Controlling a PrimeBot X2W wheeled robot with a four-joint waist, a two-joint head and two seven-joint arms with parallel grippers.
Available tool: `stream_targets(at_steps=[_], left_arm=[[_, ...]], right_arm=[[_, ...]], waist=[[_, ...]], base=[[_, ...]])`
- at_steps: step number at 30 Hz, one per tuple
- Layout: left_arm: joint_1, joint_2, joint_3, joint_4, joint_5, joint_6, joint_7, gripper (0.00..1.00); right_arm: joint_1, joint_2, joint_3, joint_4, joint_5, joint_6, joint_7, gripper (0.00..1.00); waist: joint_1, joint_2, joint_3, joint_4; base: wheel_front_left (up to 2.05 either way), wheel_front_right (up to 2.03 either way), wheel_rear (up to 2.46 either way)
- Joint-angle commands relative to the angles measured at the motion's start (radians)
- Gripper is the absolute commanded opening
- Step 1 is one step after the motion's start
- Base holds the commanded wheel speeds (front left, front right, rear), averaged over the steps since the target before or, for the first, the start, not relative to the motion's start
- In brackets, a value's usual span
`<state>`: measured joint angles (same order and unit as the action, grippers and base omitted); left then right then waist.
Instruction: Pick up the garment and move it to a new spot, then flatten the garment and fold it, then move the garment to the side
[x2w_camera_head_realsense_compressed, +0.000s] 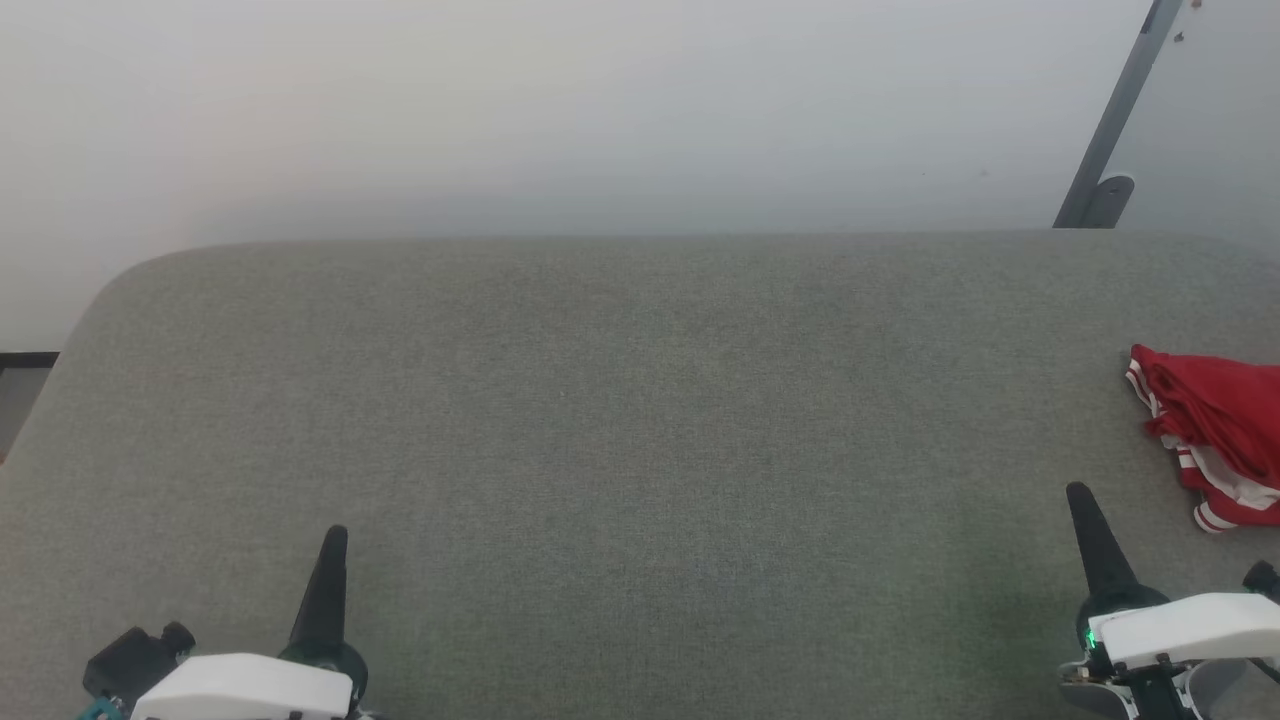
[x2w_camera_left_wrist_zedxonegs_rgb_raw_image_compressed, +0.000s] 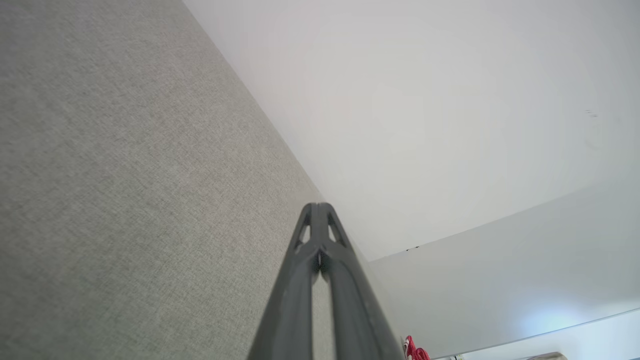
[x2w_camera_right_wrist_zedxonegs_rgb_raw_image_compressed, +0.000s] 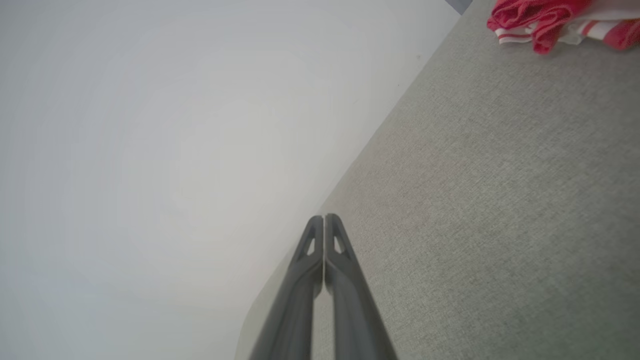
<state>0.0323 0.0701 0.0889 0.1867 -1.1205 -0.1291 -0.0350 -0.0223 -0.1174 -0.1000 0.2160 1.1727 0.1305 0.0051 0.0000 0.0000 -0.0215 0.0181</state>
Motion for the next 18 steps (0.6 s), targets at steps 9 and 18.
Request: stream_targets(at_steps=[9, 18], left_arm=[[-0.05, 0.001, 0.005, 0.003, -0.095, -0.002, 0.027, 0.0], [-0.071, -0.002, 0.007, 0.016, -0.183, -0.002, 0.052, 0.0]], right_arm=[[-0.034, 0.01, -0.005, -0.001, 0.084, 0.0, 0.023, 0.0], [-0.048, 0.023, -0.008, 0.006, 0.163, 0.0, 0.042, 0.0]], waist=[[0.0, 0.0, 0.003, -0.002], [0.0, 0.0, 0.007, -0.005]], base=[[0.0, 0.0, 0.0], [0.0, 0.0, 0.0]])
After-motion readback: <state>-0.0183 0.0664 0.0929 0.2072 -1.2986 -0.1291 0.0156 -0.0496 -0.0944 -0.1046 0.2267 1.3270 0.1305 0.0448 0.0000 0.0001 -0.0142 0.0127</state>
